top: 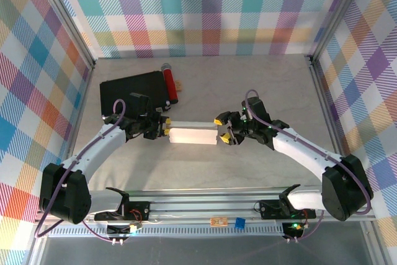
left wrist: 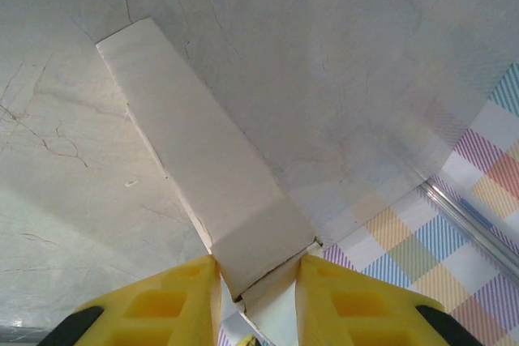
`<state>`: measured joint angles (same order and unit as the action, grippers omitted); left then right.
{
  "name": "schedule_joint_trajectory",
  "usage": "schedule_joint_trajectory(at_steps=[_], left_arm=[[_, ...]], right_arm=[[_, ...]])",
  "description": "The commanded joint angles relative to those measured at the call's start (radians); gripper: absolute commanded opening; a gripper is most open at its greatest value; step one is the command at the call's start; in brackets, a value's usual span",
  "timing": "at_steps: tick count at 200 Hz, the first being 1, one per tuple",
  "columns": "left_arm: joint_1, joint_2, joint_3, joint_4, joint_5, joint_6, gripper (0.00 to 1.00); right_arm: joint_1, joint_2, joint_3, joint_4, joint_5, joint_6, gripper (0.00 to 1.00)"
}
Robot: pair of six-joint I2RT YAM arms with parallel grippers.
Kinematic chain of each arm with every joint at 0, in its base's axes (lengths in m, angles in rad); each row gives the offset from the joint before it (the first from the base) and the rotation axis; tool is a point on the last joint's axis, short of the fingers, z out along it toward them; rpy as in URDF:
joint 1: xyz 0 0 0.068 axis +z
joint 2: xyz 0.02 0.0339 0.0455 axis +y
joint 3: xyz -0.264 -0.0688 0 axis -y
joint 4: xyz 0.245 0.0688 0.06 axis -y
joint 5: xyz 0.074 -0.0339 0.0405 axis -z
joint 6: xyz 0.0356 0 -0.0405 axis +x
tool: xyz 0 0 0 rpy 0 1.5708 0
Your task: Fold the paper box
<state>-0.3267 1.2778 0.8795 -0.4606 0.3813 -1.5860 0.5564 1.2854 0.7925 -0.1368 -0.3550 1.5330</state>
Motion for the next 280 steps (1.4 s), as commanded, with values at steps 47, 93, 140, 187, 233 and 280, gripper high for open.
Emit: schedule_joint_trajectory(at_steps=[47,93,140,187,233,280], left_arm=[[-0.018,0.032,-0.054,-0.183,-0.030,-0.017,0.26],[-0.018,0.028,-0.059,-0.183,-0.029,-0.017,0.25],[-0.019,0.027,-0.063,-0.178,-0.027,-0.013,0.24],[-0.019,-0.002,-0.110,-0.159,-0.019,0.003,0.10],[-0.020,-0.067,-0.186,-0.104,-0.022,0.007,0.03],[-0.022,-0.098,-0.237,-0.063,-0.006,0.041,0.03]], right_arm=[[0.000,0.022,-0.024,0.047,-0.027,0.025,0.51],[-0.009,0.043,-0.066,0.035,-0.012,-0.007,0.30],[-0.010,0.047,-0.057,0.003,-0.004,-0.036,0.15],[-0.012,0.047,-0.059,-0.016,-0.009,-0.066,0.09],[-0.015,0.045,-0.062,-0.029,-0.022,-0.103,0.08],[-0.015,0.038,-0.053,-0.099,-0.047,-0.218,0.07]])
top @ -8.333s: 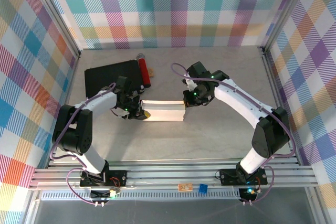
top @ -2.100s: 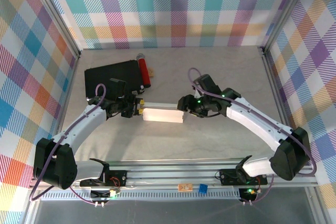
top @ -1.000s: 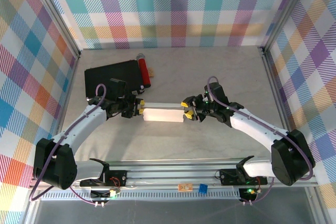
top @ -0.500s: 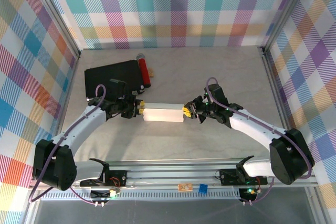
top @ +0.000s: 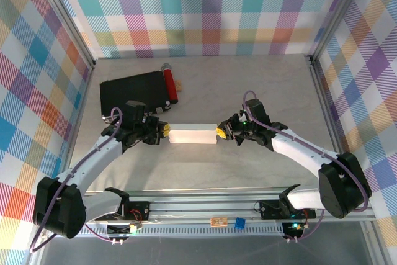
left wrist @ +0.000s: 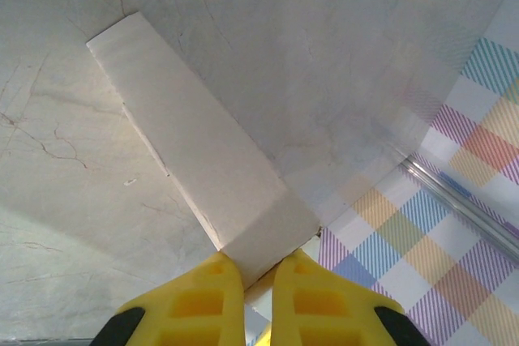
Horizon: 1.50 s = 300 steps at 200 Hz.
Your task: Fold the paper box
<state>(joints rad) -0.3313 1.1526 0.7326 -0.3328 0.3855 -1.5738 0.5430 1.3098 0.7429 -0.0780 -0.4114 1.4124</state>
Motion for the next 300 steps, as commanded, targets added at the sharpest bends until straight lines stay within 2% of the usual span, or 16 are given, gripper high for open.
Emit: schedule_joint_trajectory(at_steps=[1,72,121,179,195,220,222,224,227,238,241,243,257,275,285,300], left_arm=[[-0.018,0.027,-0.092,-0.191,-0.010,0.030,0.03],[-0.040,-0.087,-0.275,-0.066,0.022,0.111,0.18],[-0.045,-0.115,-0.406,0.014,0.008,0.114,0.23],[-0.051,-0.084,-0.340,-0.032,-0.007,0.172,0.24],[-0.048,-0.103,-0.215,-0.172,-0.065,0.244,0.30],[-0.007,-0.078,0.029,-0.364,-0.157,0.430,0.51],[-0.002,-0.075,0.048,-0.379,-0.166,0.445,0.53],[0.002,-0.072,0.066,-0.394,-0.176,0.459,0.55],[0.009,-0.072,0.094,-0.414,-0.191,0.476,0.62],[0.030,-0.065,0.196,-0.482,-0.261,0.559,0.83],[0.034,-0.067,0.221,-0.495,-0.281,0.583,0.97],[0.037,-0.068,0.237,-0.502,-0.293,0.599,1.00],[0.049,-0.086,0.332,-0.538,-0.387,0.696,1.00],[0.049,-0.142,0.398,-0.577,-0.555,0.771,1.00],[0.046,-0.187,0.399,-0.623,-0.721,0.743,1.00],[0.037,-0.260,0.351,-0.724,-1.028,0.633,1.00]], right_arm=[[-0.002,0.013,-0.003,-0.160,0.009,-0.101,0.07],[0.018,0.009,-0.047,-0.239,-0.099,-0.376,0.12],[0.020,0.031,-0.110,-0.220,-0.035,-0.421,0.16],[0.021,0.048,-0.035,-0.286,0.043,-0.494,0.17],[0.015,0.009,-0.001,-0.337,0.091,-0.531,0.22],[-0.006,-0.072,0.098,-0.503,0.255,-0.628,0.55],[-0.008,-0.080,0.107,-0.516,0.273,-0.636,0.68],[-0.010,-0.088,0.115,-0.527,0.290,-0.647,0.90],[-0.013,-0.102,0.129,-0.543,0.316,-0.662,1.00],[-0.017,-0.155,0.177,-0.612,0.431,-0.714,0.99],[-0.017,-0.169,0.190,-0.629,0.471,-0.729,0.99],[-0.017,-0.181,0.199,-0.637,0.489,-0.740,0.99],[-0.018,-0.271,0.243,-0.674,0.653,-0.808,0.99],[-0.018,-0.371,0.251,-0.701,0.969,-0.806,0.99],[-0.021,-0.420,0.223,-0.673,1.083,-0.840,0.99],[-0.021,-0.510,0.076,-0.443,1.166,-1.109,0.99]])
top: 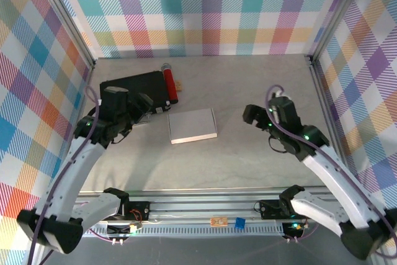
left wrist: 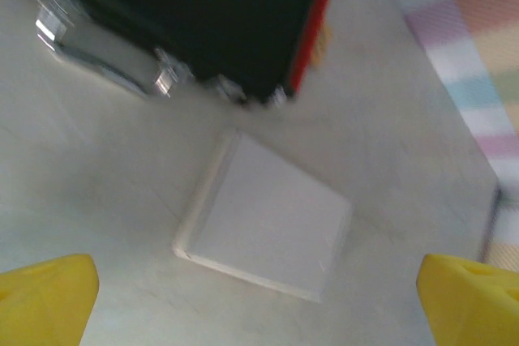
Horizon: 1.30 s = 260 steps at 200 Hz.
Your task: Fold the paper box
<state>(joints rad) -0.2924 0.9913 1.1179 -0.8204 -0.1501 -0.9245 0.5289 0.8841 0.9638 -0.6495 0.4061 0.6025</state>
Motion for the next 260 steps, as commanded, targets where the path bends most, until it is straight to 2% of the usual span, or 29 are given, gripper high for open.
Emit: schedule_joint_trajectory(at_steps=[1,10,18,27,31,42,45,58,78,92,108,129,145,153,164,172,181,189,194,200,214,232,243,252,256,260], left_arm=[[-0.002,-0.103,-0.040,-0.240,-0.510,-0.018,1.00],[-0.001,-0.155,-0.104,-0.230,-0.633,0.008,1.00],[-0.001,-0.214,-0.194,-0.105,-0.672,0.201,1.00],[-0.001,-0.283,-0.332,0.109,-0.642,0.477,1.00],[-0.001,-0.308,-0.388,0.176,-0.626,0.554,1.00],[0.010,-0.360,-0.515,0.298,-0.627,0.648,1.00],[0.016,-0.369,-0.553,0.330,-0.619,0.667,1.00],[0.057,-0.373,-0.671,0.453,-0.530,0.745,1.00],[0.115,-0.277,-0.763,0.610,-0.447,0.737,1.00],[0.156,-0.142,-0.776,0.713,-0.395,0.746,1.00],[0.215,0.028,-0.720,0.805,-0.285,0.784,1.00],[0.257,0.211,-0.659,0.956,-0.238,0.818,1.00],[0.303,0.331,-0.610,1.061,-0.149,0.823,1.00],[0.318,0.377,-0.598,1.129,-0.114,0.823,1.00],[0.331,0.423,-0.594,1.225,-0.094,0.816,1.00],[0.344,0.442,-0.614,1.326,-0.072,0.796,1.00],[0.368,0.454,-0.628,1.360,-0.024,0.750,1.00],[0.368,0.468,-0.692,1.523,-0.006,0.745,1.00],[0.368,0.458,-0.723,1.567,0.006,0.752,1.00],[0.359,0.435,-0.759,1.594,-0.006,0.758,1.00],[0.340,0.426,-0.857,1.780,-0.061,0.760,1.00],[0.318,0.459,-0.884,1.874,-0.068,0.789,1.00],[0.277,0.491,-0.835,1.820,-0.040,0.854,1.00],[0.244,0.576,-0.782,1.813,-0.031,0.901,1.00],[0.239,0.613,-0.764,1.846,-0.031,0.916,1.00],[0.237,0.604,-0.737,1.782,-0.030,0.913,1.00]], right_arm=[[-0.007,-0.092,-0.156,0.142,0.351,-0.312,0.99],[-0.007,-0.142,-0.247,0.258,0.360,-0.422,0.99],[-0.007,-0.178,-0.323,0.351,0.357,-0.509,0.99],[-0.007,-0.204,-0.400,0.426,0.342,-0.573,0.99],[-0.008,-0.209,-0.432,0.452,0.331,-0.602,0.99],[-0.014,-0.204,-0.507,0.517,0.309,-0.632,0.99],[-0.019,-0.199,-0.527,0.537,0.270,-0.632,0.99],[-0.059,-0.157,-0.607,0.626,0.188,-0.604,0.99],[-0.127,-0.016,-0.686,0.795,0.112,-0.556,0.99],[-0.174,0.115,-0.636,0.838,0.016,-0.593,0.99],[-0.209,0.254,-0.603,0.982,-0.065,-0.628,0.99],[-0.283,0.403,-0.525,1.052,-0.137,-0.626,0.99],[-0.336,0.492,-0.502,1.187,-0.213,-0.629,0.99],[-0.353,0.534,-0.462,1.165,-0.238,-0.661,0.99],[-0.379,0.578,-0.450,1.229,-0.295,-0.735,0.99],[-0.411,0.593,-0.450,1.233,-0.328,-0.711,0.99],[-0.454,0.589,-0.492,1.320,-0.366,-0.657,0.99],[-0.490,0.589,-0.558,1.448,-0.416,-0.633,0.99],[-0.500,0.595,-0.598,1.521,-0.428,-0.620,0.99],[-0.505,0.604,-0.645,1.612,-0.447,-0.621,0.99],[-0.504,0.637,-0.714,1.771,-0.497,-0.647,0.99],[-0.504,0.634,-0.672,1.684,-0.494,-0.646,0.99],[-0.504,0.642,-0.606,1.552,-0.467,-0.638,0.99],[-0.508,0.650,-0.546,1.453,-0.426,-0.611,0.99],[-0.520,0.651,-0.538,1.449,-0.431,-0.597,0.99],[-0.527,0.654,-0.540,1.458,-0.438,-0.594,0.99]])
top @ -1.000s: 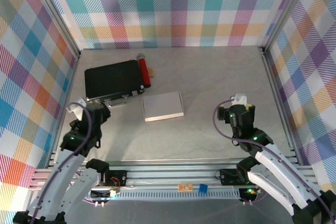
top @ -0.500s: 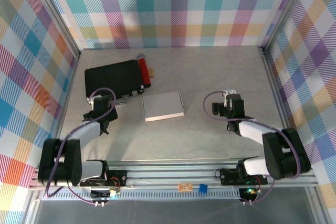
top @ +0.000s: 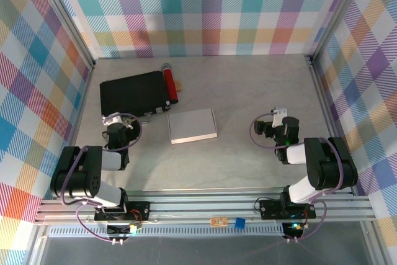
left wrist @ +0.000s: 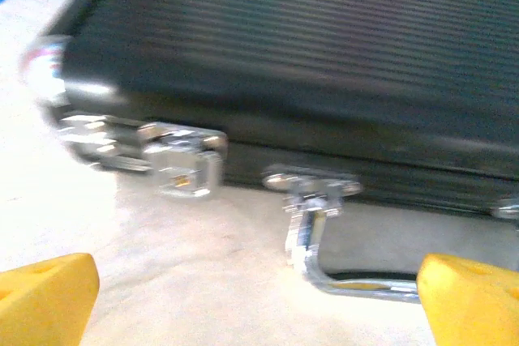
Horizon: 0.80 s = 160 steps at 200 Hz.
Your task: Fold the paper box
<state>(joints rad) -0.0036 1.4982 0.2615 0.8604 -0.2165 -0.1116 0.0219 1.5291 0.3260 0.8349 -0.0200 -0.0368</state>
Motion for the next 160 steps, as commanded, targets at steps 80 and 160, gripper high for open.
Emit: schedule_joint_trajectory(at_steps=[80,160], left_arm=[[-0.059,0.079,0.129,0.036,0.028,0.100,1.00],[-0.065,0.077,0.131,0.034,0.023,0.106,1.00]], right_arm=[[-0.017,0.003,0.090,-0.019,-0.003,0.042,0.99],[-0.016,0.004,0.087,-0.014,-0.003,0.042,0.99]])
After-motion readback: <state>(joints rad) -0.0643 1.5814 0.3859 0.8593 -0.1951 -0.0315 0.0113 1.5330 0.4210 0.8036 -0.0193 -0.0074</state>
